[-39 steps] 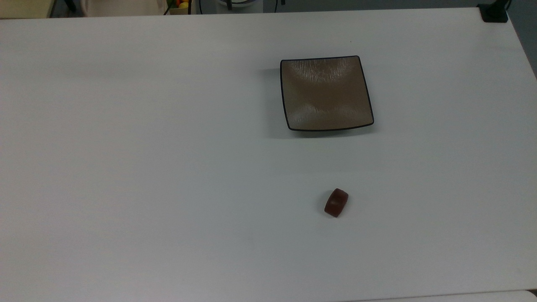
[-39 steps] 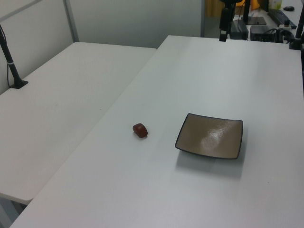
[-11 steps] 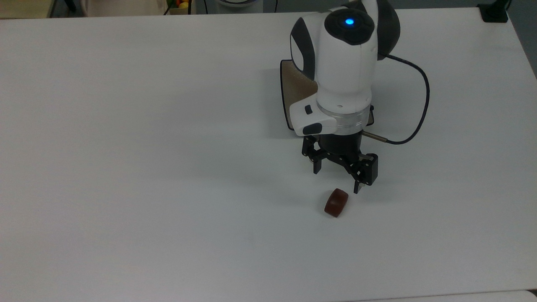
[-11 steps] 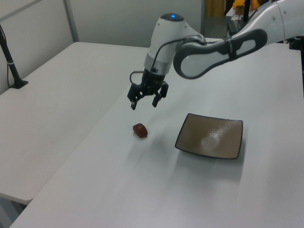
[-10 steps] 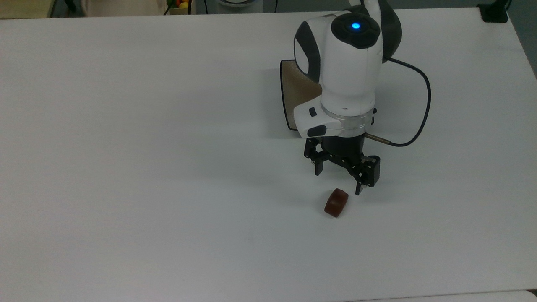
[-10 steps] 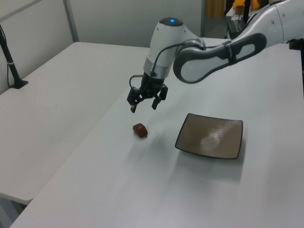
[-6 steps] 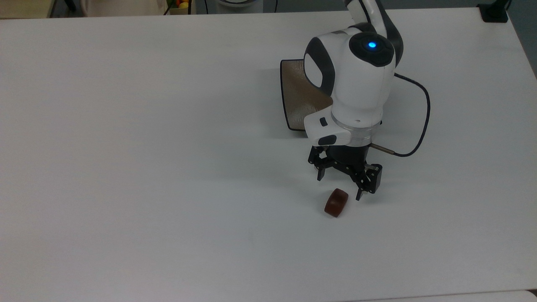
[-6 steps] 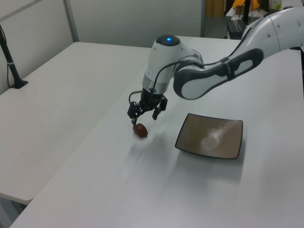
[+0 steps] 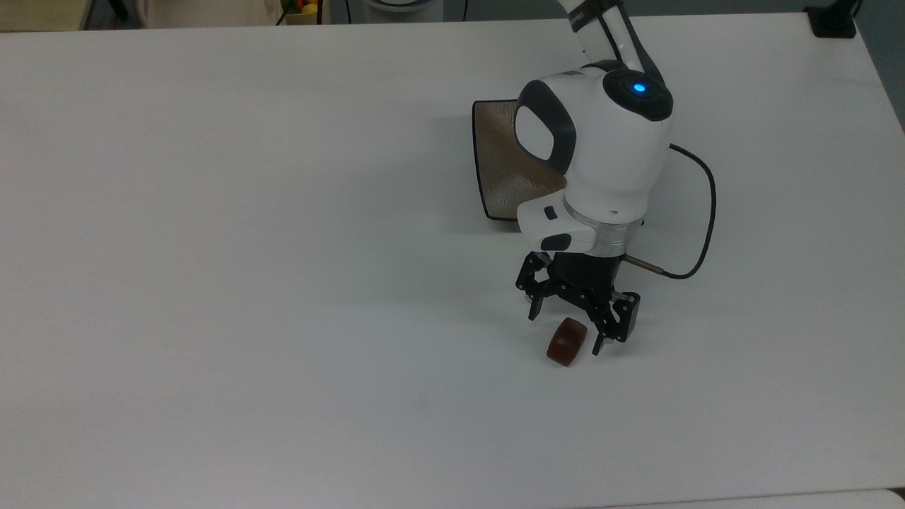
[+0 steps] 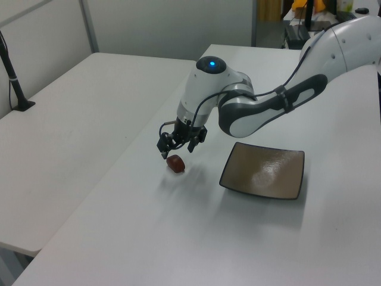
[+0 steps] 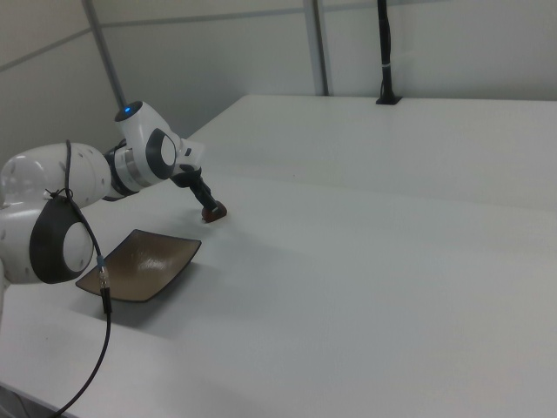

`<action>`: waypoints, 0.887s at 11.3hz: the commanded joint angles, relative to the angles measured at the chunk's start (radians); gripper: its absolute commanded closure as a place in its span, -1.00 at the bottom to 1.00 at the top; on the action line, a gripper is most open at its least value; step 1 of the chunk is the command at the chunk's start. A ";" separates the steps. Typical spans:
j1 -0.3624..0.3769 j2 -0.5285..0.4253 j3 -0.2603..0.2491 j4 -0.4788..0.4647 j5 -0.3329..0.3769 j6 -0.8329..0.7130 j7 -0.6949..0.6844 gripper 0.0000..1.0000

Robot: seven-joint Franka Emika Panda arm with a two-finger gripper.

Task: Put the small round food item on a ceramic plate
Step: 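Lower the open gripper around the brown food item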

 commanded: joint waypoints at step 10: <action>0.041 0.055 -0.012 0.016 -0.152 0.060 0.046 -0.57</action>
